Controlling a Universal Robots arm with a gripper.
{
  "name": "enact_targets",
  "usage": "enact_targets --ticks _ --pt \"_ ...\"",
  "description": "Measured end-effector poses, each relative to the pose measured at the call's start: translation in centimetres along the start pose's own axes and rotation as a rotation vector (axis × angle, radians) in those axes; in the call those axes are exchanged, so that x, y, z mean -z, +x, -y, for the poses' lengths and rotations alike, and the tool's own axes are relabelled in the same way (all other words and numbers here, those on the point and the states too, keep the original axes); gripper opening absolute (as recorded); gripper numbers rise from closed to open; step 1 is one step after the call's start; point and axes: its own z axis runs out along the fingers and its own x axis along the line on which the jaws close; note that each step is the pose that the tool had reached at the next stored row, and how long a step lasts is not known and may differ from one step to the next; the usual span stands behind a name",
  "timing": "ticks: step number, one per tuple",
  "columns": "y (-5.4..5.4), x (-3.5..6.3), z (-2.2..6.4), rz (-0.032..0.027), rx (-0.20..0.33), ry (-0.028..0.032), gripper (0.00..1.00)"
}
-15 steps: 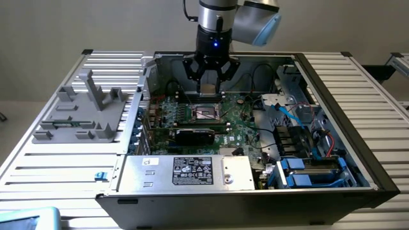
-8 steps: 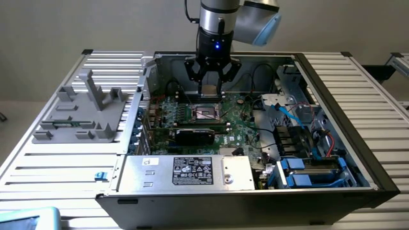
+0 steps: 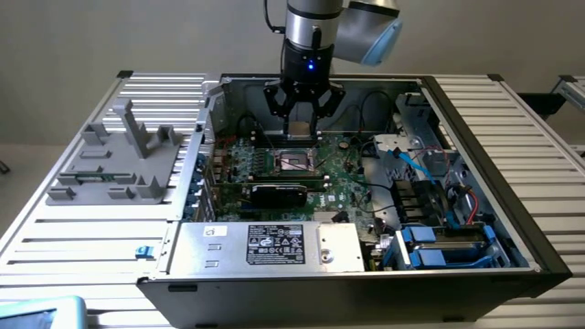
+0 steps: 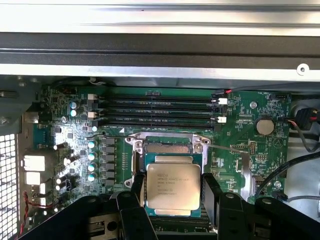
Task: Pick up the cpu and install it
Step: 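Pick up the cpu and move it towards the insertion slot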
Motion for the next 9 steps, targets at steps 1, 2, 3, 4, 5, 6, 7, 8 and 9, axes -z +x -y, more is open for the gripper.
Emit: enact_targets --ticks 1,2,3,4,5,6,7,8,9 --pt "0.00 0.00 0.00 0.0000 0.000 0.0000 0.55" --pt "0.00 0.00 0.00 0.0000 0.000 0.0000 0.55" --pt "0.00 0.00 0.00 0.0000 0.000 0.0000 0.55" --pt "0.00 -0.01 -0.02 0.0001 0.000 -0.0002 0.55" --pt "0.00 -0.01 -0.07 0.0002 0.000 0.0005 0.55" --pt "0.00 -0.01 -0.12 0.0003 0.000 0.0026 0.55" --pt "0.00 -0.01 -0.19 0.0007 0.000 0.0044 0.55" --pt "0.04 -0.01 -0.27 0.0024 0.000 0.0060 0.55" --pt "0.10 -0.02 -0.33 0.0070 0.000 0.0080 0.55"
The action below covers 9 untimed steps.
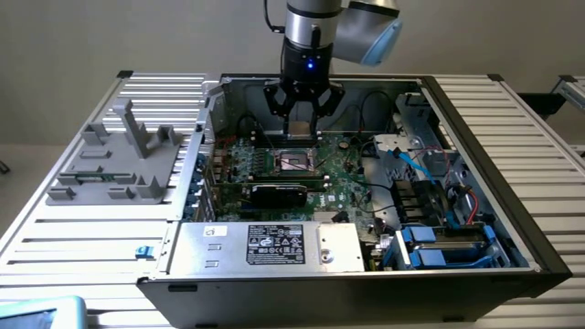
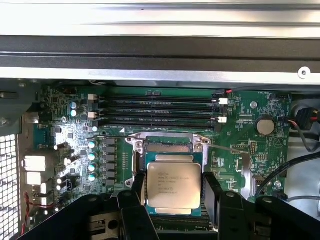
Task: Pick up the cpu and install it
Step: 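Pick up the cpu and move it towards the insertion slot, then place the cpu into insertion slot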
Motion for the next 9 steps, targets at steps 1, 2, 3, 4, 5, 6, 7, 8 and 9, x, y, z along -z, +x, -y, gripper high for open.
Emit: enact_targets --ticks 1,2,3,4,5,6,7,8,9 --pt "0.04 0.00 -0.02 0.0058 0.000 0.0007 0.55" --pt "0.08 -0.01 -0.02 0.0109 0.000 0.0007 0.55" --pt "0.10 -0.03 -0.03 0.0150 0.000 0.0006 0.55" --pt "0.11 -0.03 -0.03 0.0162 0.000 0.0006 0.55" --pt "0.10 -0.03 -0.03 0.0162 0.000 0.0006 0.55" --pt "0.11 -0.03 -0.03 0.0162 0.000 0.0007 0.55" --pt "0.11 -0.03 -0.03 0.0162 0.000 0.0007 0.55" --pt "0.11 -0.03 -0.03 0.0162 0.000 0.0007 0.55" --pt "0.11 -0.03 -0.03 0.0162 0.000 0.0007 0.55"
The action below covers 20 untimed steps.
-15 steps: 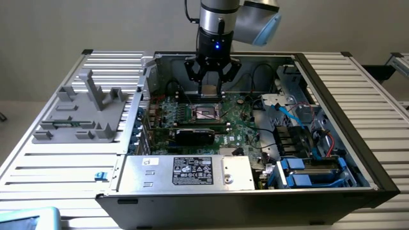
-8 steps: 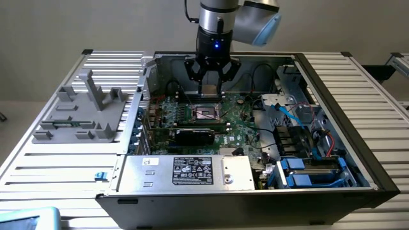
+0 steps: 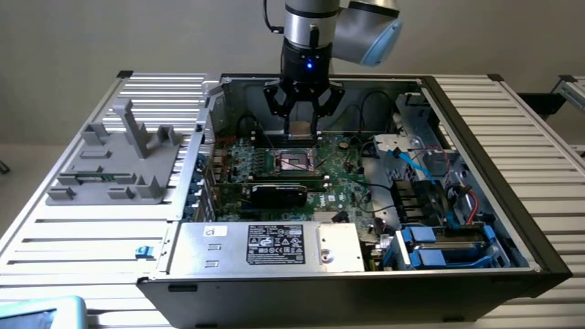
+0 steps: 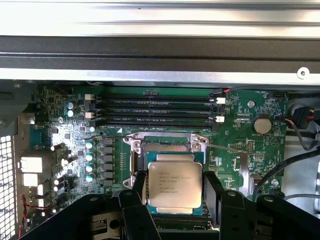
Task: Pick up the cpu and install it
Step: 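Place the cpu into insertion slot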
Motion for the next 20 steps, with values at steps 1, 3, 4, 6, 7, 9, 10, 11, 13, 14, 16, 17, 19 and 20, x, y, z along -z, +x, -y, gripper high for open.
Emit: enact_targets --ticks 1,3,4,6,7,9,10,11,13,14,16,17,19,20 --pt "0.00 0.00 0.00 0.0000 0.000 0.0000 0.55" --pt "0.00 0.00 0.00 0.0000 0.000 0.0000 0.55" --pt "0.00 0.00 0.00 0.0000 0.000 0.0000 0.55" --pt "0.00 0.00 0.00 0.0000 0.000 0.0000 0.55" --pt "0.00 0.00 0.00 0.0000 0.000 0.0000 0.55" --pt "0.00 0.00 0.00 0.0000 -0.002 0.0000 0.55" --pt "0.00 0.00 0.00 0.0000 -0.007 -0.0001 0.55" --pt "0.00 0.00 0.00 -0.0001 -0.018 -0.0004 0.55" --pt "0.01 0.00 0.00 -0.0001 -0.048 -0.0012 0.55" --pt "0.00 -0.01 0.00 -0.0002 -0.064 -0.0017 0.55" --pt "0.00 -0.01 0.00 -0.0003 -0.098 -0.0025 0.55" --pt "0.00 -0.01 0.00 -0.0004 -0.113 -0.0029 0.55" --pt "0.00 -0.01 0.00 -0.0004 -0.144 -0.0037 0.55" --pt "0.00 -0.01 0.00 -0.0005 -0.159 -0.0041 0.55"
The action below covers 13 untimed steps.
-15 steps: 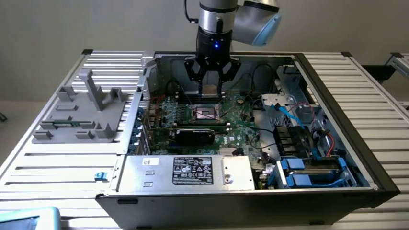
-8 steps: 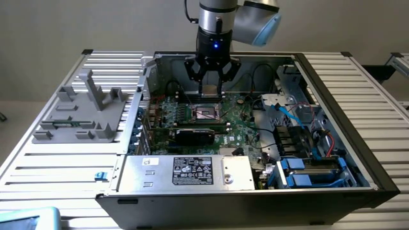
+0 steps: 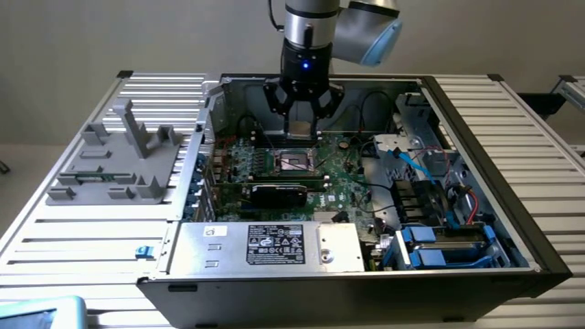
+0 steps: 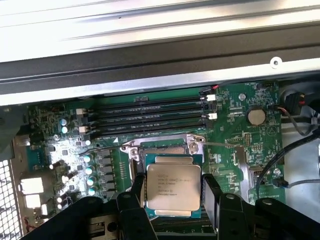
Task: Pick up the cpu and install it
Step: 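Place the cpu into insertion slot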
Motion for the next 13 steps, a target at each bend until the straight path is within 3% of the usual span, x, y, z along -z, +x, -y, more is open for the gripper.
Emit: enact_targets --ticks 13 --pt "0.00 -0.02 0.00 -0.0003 -0.185 -0.0033 0.55"
